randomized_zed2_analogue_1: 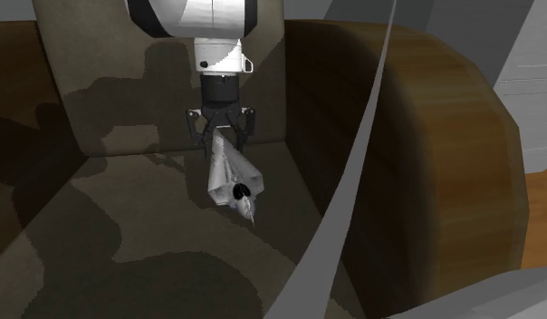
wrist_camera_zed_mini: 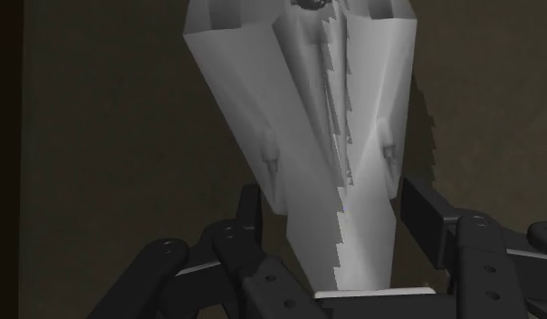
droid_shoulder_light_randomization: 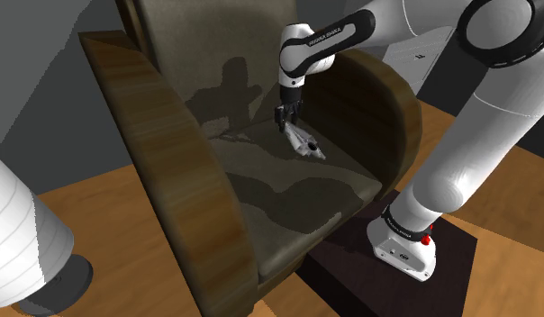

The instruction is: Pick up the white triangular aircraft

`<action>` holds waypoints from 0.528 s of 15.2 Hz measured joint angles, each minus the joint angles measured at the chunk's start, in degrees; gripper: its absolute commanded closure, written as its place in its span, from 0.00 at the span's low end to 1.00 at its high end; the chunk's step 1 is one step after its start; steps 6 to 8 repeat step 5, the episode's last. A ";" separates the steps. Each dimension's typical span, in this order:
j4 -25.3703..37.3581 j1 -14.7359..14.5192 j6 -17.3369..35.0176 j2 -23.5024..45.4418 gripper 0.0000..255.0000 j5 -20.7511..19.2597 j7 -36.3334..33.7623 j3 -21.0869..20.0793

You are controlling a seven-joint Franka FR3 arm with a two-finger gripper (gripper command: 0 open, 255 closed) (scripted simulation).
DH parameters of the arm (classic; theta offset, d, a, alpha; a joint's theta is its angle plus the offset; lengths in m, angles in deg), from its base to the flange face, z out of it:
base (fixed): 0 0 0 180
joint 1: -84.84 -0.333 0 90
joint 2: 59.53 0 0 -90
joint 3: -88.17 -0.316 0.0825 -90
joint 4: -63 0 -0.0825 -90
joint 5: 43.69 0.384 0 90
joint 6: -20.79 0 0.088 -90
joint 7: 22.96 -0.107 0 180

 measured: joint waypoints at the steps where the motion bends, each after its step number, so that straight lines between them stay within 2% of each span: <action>1: 0.14 0.00 -0.66 -0.52 1.00 -0.01 -0.07 0.00; 5: 1.37 0.01 -3.24 -1.88 1.00 -0.09 -0.29 0.01; 8: 1.37 0.01 -3.24 -1.88 1.00 -0.09 -0.29 0.01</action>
